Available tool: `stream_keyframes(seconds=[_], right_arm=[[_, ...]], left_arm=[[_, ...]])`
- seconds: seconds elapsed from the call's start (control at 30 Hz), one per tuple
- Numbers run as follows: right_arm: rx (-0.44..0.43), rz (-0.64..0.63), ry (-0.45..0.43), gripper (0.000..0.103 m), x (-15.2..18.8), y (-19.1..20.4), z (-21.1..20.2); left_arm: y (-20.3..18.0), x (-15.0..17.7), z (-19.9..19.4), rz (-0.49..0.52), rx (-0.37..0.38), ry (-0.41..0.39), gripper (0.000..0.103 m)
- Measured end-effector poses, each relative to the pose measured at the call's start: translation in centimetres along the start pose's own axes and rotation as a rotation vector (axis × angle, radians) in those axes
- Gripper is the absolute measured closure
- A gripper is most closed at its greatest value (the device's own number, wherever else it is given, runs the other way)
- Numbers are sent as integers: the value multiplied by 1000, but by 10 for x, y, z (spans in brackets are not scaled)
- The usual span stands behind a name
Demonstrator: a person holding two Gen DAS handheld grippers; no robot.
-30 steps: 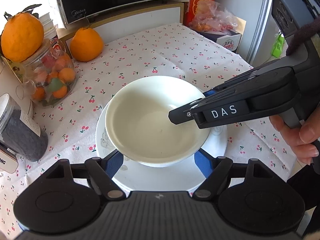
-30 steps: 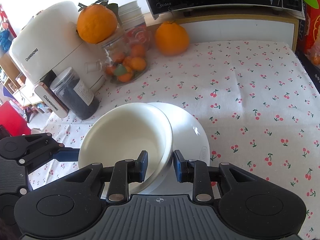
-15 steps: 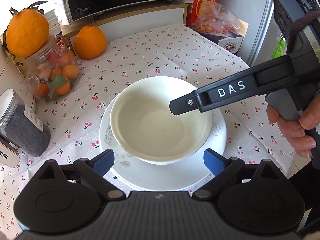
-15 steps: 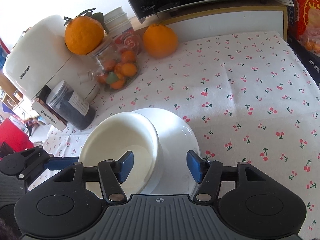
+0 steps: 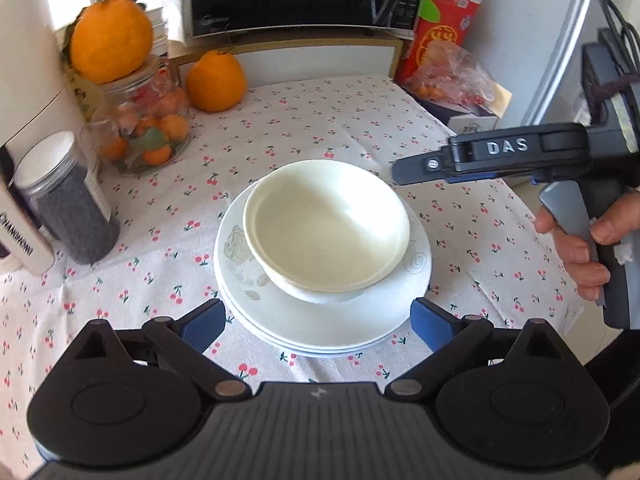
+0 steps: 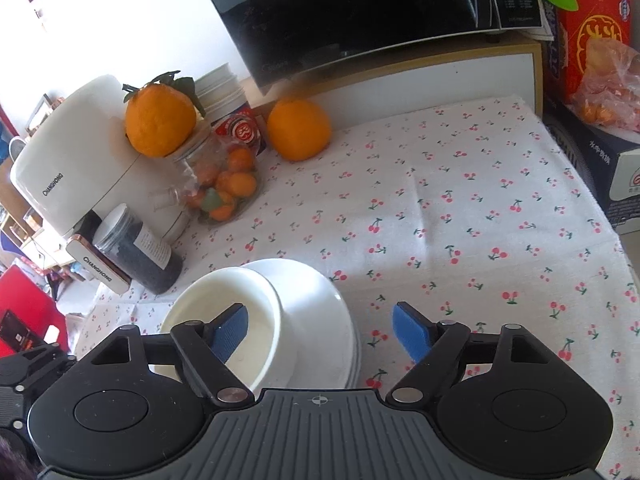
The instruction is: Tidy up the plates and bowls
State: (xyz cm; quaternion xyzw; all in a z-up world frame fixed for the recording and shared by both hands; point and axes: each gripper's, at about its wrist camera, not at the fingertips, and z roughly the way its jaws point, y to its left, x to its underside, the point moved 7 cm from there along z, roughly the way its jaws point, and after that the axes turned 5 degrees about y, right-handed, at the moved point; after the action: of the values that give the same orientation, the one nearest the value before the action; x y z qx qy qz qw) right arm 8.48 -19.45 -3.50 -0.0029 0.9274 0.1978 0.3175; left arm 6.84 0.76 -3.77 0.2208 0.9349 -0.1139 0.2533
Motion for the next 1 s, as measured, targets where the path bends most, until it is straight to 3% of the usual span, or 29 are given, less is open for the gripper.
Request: stream_keyframes(seconds=[0.1, 0.3, 0.43, 0.57, 0.77, 1.0], right_arm=[[35, -5, -7, 16, 8, -9, -10], [130, -44, 21, 10, 31, -13, -23], [154, -54, 51, 8, 50, -7, -26], [163, -50, 74, 7, 66, 0, -28], [187, -101, 84, 5, 75, 12, -26], [191, -113, 112, 5, 78, 17, -17]], left_arm=[[6, 9, -1, -110, -50, -8, 0], [7, 25, 2, -221, -151, -2, 0], [4, 31, 3, -260, -188, 10, 0], [2, 35, 0, -276, -271, 13, 0], [2, 43, -2, -343, -280, 33, 0], [0, 43, -5, -341, -309, 26, 0]])
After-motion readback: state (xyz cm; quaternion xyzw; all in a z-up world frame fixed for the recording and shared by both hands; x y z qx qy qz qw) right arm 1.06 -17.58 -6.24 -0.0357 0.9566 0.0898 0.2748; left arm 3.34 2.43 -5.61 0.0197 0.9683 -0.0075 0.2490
